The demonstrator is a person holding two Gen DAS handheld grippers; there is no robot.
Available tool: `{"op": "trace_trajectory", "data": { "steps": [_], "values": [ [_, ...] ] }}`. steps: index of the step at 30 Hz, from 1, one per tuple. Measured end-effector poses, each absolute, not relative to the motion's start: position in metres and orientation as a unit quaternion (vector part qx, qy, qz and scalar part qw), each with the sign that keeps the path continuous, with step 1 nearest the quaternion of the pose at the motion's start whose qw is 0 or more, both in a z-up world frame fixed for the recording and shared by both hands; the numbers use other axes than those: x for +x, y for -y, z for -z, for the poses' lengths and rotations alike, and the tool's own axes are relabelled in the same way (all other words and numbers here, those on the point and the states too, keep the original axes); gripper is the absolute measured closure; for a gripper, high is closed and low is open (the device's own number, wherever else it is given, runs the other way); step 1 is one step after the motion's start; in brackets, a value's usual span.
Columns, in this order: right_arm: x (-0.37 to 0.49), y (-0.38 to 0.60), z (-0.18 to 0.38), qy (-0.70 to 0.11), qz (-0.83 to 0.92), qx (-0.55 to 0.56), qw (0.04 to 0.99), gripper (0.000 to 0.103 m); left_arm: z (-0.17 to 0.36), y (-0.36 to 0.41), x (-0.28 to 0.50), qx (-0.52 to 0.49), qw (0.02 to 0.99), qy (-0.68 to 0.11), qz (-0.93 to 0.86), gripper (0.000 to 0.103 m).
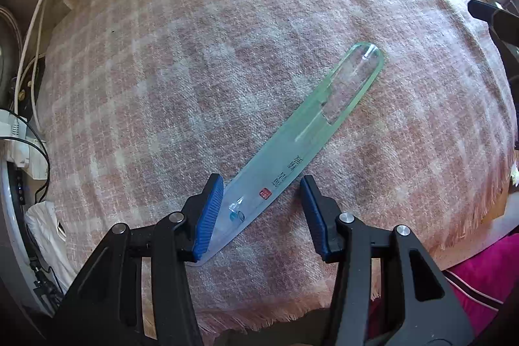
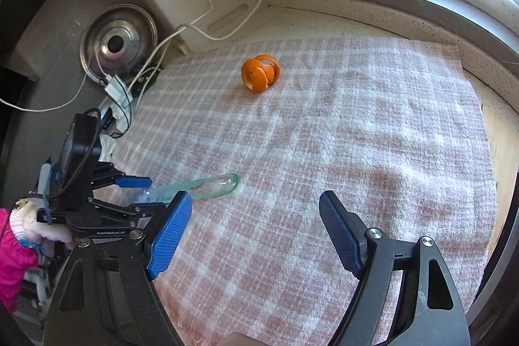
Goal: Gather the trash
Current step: 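Grasp the clear plastic strip at its end with the left tool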
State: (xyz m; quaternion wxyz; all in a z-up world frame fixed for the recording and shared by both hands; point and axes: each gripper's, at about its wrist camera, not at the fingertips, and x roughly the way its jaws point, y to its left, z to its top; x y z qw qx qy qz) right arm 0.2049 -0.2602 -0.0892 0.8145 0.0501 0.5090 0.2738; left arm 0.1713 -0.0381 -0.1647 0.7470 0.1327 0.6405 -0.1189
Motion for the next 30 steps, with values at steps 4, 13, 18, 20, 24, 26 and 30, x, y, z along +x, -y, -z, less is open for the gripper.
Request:
{"op": "trace_trajectory", "data": {
  "steps": [4, 13, 18, 20, 24, 26, 30],
  "values": [
    [0.22, 0.266, 0.09, -0.509, -0.271, 0.061, 0.814, 0.022, 0.168, 0.048, 0.173, 0.144, 0.735, -0.647, 0.142, 0.053],
    [0.242, 0.257, 0.099, -0.517, -0.277, 0.058, 0.808, 0.022, 0.174, 0.036, 0.208, 0.089, 0.746, -0.649, 0.122, 0.054],
    [0.263, 0.244, 0.101, -0.518, -0.284, 0.054, 0.805, 0.022, 0.171, 0.008, 0.212, 0.013, 0.771, -0.63, 0.097, 0.058],
    [0.273, 0.236, 0.101, -0.516, -0.29, 0.048, 0.804, 0.022, 0.171, -0.002, 0.211, -0.015, 0.778, -0.621, 0.088, 0.059],
    [0.295, 0.211, 0.106, -0.509, -0.305, 0.003, 0.805, 0.022, 0.169, -0.021, 0.207, -0.073, 0.791, -0.604, 0.067, 0.061],
    [0.308, 0.197, 0.111, -0.509, -0.306, -0.022, 0.804, 0.022, 0.169, -0.026, 0.204, -0.066, 0.792, -0.604, 0.066, 0.061],
    [0.333, 0.173, 0.123, -0.519, -0.316, -0.031, 0.794, 0.022, 0.174, -0.019, 0.203, -0.037, 0.781, -0.618, 0.079, 0.058]
  ]
}}
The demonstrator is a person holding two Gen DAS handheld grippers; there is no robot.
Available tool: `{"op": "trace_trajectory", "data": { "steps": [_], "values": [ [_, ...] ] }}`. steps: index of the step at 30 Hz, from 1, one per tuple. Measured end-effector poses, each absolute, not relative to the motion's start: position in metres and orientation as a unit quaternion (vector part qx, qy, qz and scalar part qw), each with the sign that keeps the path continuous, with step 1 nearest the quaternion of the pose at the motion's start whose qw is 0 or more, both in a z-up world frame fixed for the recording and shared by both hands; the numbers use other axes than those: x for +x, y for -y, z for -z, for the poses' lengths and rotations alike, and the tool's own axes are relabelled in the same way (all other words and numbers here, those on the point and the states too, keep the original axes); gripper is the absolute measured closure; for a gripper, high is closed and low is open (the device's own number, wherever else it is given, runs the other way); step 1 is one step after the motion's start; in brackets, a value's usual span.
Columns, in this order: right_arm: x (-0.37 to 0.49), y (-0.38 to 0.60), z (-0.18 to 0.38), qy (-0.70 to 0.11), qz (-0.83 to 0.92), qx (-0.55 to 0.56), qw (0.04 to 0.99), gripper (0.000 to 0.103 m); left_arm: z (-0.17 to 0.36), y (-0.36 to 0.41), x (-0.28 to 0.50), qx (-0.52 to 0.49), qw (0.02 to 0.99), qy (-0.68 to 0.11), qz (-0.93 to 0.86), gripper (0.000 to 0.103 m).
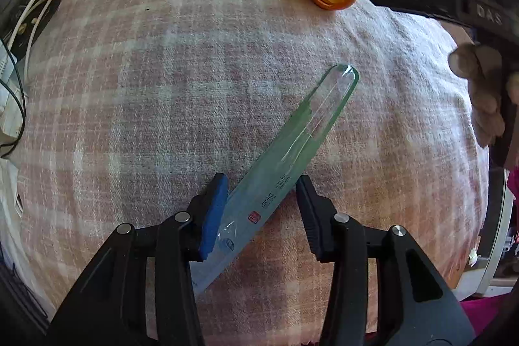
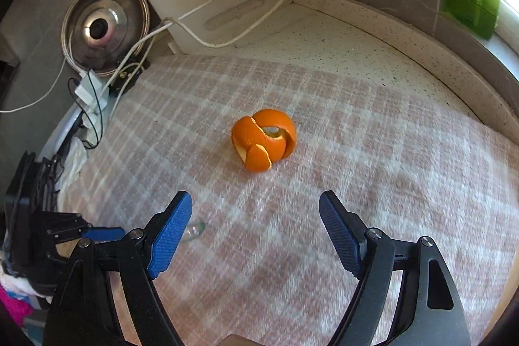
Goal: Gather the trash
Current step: 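Grasp the clear plastic strip at its end with the left tool, then grasp the orange peel with the right tool and lift it, then carry the plastic strip and orange peel down over the blue wastebasket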
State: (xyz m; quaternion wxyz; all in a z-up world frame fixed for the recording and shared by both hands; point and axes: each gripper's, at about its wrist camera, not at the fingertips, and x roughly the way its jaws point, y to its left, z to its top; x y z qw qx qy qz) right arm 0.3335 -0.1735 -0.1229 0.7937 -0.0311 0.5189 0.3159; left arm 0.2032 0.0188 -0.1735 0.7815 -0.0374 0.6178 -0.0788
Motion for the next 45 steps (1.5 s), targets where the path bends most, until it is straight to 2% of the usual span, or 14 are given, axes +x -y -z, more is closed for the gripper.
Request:
{"op": "trace_trajectory", "data": {
  "steps": [4, 8, 9, 11, 12, 14, 19, 24, 33, 45],
  "values": [
    [0.359, 0.151, 0.139, -0.529, -0.302, -0.048, 0.791, 0.022, 0.178, -0.019, 0.212, -0.029, 0.779, -0.621, 0.086, 0.059],
    [0.37, 0.142, 0.152, -0.533, -0.297, -0.051, 0.791, 0.022, 0.177, -0.031, 0.227, -0.073, 0.78, -0.615, 0.087, 0.065],
    [0.37, 0.142, 0.152, -0.533, -0.297, -0.051, 0.791, 0.022, 0.173, -0.041, 0.227, -0.089, 0.783, -0.609, 0.085, 0.075],
    [0.373, 0.136, 0.158, -0.534, -0.297, -0.056, 0.79, 0.023, 0.172, -0.052, 0.228, -0.112, 0.786, -0.605, 0.069, 0.082],
    [0.373, 0.136, 0.158, -0.534, -0.297, -0.056, 0.79, 0.026, 0.171, -0.057, 0.228, -0.121, 0.784, -0.605, 0.068, 0.083],
    [0.374, 0.132, 0.162, -0.534, -0.3, -0.06, 0.788, 0.046, 0.174, -0.061, 0.231, -0.109, 0.783, -0.61, 0.061, 0.083],
    [0.374, 0.128, 0.163, -0.529, -0.298, -0.069, 0.792, 0.055, 0.18, -0.054, 0.224, -0.073, 0.782, -0.616, 0.061, 0.083],
    [0.371, 0.139, 0.153, -0.519, -0.294, -0.068, 0.799, 0.06, 0.171, -0.031, 0.214, -0.081, 0.794, -0.599, 0.062, 0.097],
    [0.352, 0.16, 0.137, -0.508, -0.292, -0.05, 0.809, 0.064, 0.164, -0.026, 0.195, -0.191, 0.803, -0.562, 0.057, 0.097],
    [0.277, 0.171, 0.103, -0.495, -0.324, -0.019, 0.806, 0.064, 0.14, -0.029, 0.148, -0.196, 0.831, -0.52, 0.031, 0.098]
  ]
}}
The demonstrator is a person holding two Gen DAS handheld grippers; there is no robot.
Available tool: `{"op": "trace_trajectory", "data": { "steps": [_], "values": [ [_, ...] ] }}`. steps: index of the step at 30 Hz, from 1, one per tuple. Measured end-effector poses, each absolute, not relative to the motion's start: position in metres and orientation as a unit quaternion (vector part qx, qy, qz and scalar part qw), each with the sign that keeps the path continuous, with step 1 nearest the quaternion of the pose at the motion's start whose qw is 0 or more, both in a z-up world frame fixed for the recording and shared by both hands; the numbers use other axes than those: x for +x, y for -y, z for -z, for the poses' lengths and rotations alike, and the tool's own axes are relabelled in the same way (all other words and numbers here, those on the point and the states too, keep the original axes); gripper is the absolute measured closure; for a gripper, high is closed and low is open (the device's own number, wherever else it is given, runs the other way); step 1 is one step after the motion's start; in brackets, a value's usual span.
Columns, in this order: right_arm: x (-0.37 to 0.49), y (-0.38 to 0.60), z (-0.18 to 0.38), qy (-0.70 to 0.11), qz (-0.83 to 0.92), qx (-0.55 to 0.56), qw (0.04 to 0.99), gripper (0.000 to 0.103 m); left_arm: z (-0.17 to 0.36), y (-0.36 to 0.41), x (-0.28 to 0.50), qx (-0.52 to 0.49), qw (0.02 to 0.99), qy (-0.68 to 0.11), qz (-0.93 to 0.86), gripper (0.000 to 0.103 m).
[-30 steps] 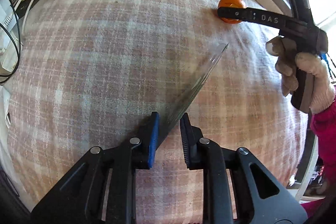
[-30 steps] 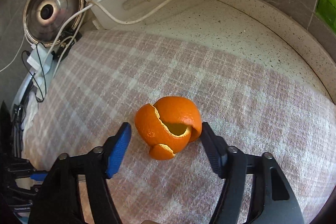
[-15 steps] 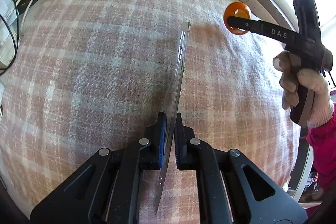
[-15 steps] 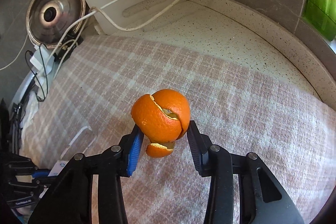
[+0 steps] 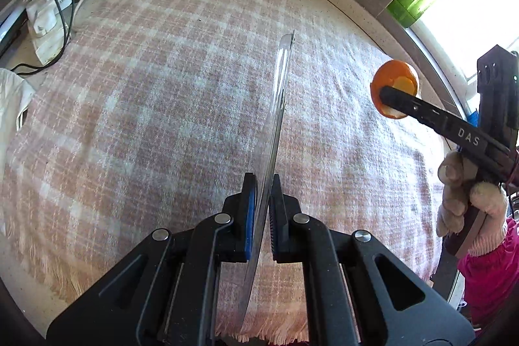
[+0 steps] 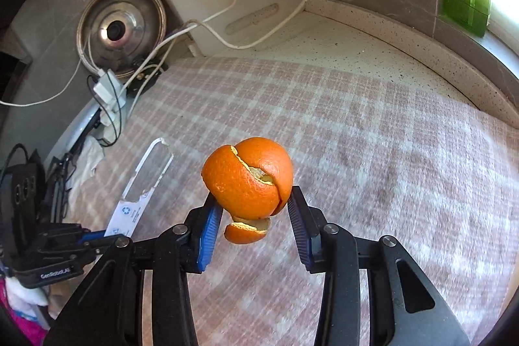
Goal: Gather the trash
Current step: 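Carry the plastic strip and orange peel down over the blue wastebasket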
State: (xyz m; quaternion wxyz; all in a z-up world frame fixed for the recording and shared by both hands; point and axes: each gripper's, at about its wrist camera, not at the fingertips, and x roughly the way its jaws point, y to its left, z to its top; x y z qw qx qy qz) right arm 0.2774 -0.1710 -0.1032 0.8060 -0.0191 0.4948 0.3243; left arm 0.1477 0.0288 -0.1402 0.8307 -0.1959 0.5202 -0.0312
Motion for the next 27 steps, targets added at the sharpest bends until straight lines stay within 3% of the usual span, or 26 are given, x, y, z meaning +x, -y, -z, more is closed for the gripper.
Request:
{"op": "trace_trajectory", "data": {
  "steps": [27],
  "values": [
    [0.101, 0.159, 0.084, -0.504, -0.324, 0.012, 0.801, 0.064, 0.126, -0.074, -0.015, -0.207, 0.838, -0.505, 0.018, 0.097]
  ]
}}
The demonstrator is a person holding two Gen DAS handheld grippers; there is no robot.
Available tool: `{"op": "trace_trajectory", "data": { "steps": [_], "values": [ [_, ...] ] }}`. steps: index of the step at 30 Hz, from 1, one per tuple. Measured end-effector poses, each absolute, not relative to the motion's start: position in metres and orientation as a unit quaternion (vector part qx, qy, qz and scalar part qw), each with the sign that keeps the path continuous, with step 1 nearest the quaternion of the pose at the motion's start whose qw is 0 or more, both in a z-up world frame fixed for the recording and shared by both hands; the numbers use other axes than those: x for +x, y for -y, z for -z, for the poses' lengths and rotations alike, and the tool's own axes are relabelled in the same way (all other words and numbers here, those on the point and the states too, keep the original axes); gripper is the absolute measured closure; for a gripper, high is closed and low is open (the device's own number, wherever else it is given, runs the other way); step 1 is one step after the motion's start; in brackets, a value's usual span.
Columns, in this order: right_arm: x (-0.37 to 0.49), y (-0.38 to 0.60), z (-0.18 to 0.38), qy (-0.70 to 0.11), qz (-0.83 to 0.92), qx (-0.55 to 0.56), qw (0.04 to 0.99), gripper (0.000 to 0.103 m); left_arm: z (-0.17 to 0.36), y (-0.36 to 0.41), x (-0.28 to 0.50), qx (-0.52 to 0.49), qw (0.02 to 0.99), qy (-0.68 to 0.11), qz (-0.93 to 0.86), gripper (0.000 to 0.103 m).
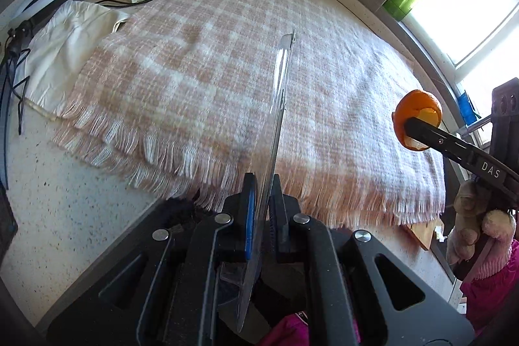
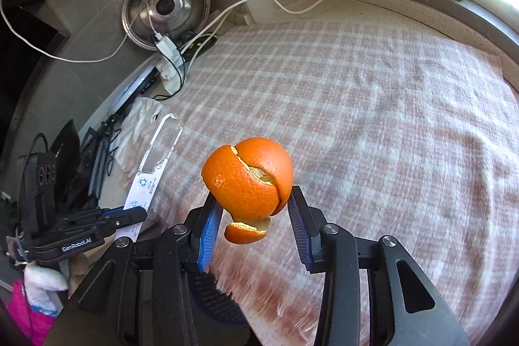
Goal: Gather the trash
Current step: 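Carry the plastic strip and orange peel down over the blue wastebasket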
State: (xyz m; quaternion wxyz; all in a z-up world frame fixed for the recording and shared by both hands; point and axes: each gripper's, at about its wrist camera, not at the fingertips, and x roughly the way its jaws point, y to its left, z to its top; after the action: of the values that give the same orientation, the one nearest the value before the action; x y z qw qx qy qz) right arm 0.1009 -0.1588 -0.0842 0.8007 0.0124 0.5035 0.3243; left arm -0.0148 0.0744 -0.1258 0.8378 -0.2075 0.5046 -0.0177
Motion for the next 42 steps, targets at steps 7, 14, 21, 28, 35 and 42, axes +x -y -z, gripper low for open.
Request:
{"op": "trace_trajectory", "data": {
  "steps": [7, 14, 21, 28, 35, 42],
  "values": [
    [0.066, 0.151, 0.09, -0.514, -0.323, 0.017, 0.794, 0.064, 0.136, -0.087, -0.049, -0.218, 0.831, -0.511, 0.017, 0.097],
    [0.03, 0.138, 0.1, -0.527, -0.323, 0.016, 0.786, 0.064, 0.147, -0.094, -0.079, -0.227, 0.821, -0.524, 0.02, 0.097],
    [-0.002, 0.123, 0.115, -0.538, -0.327, 0.002, 0.777, 0.064, 0.165, -0.097, -0.105, -0.235, 0.808, -0.54, 0.023, 0.097],
    [-0.024, 0.112, 0.137, -0.554, -0.326, -0.008, 0.766, 0.064, 0.188, -0.1, -0.125, -0.243, 0.79, -0.562, 0.022, 0.097],
    [-0.039, 0.105, 0.16, -0.57, -0.32, -0.018, 0.757, 0.064, 0.214, -0.101, -0.134, -0.242, 0.774, -0.585, 0.022, 0.097],
    [-0.051, 0.101, 0.184, -0.584, -0.309, -0.031, 0.75, 0.064, 0.24, -0.097, -0.131, -0.233, 0.762, -0.603, 0.018, 0.097]
  ]
}}
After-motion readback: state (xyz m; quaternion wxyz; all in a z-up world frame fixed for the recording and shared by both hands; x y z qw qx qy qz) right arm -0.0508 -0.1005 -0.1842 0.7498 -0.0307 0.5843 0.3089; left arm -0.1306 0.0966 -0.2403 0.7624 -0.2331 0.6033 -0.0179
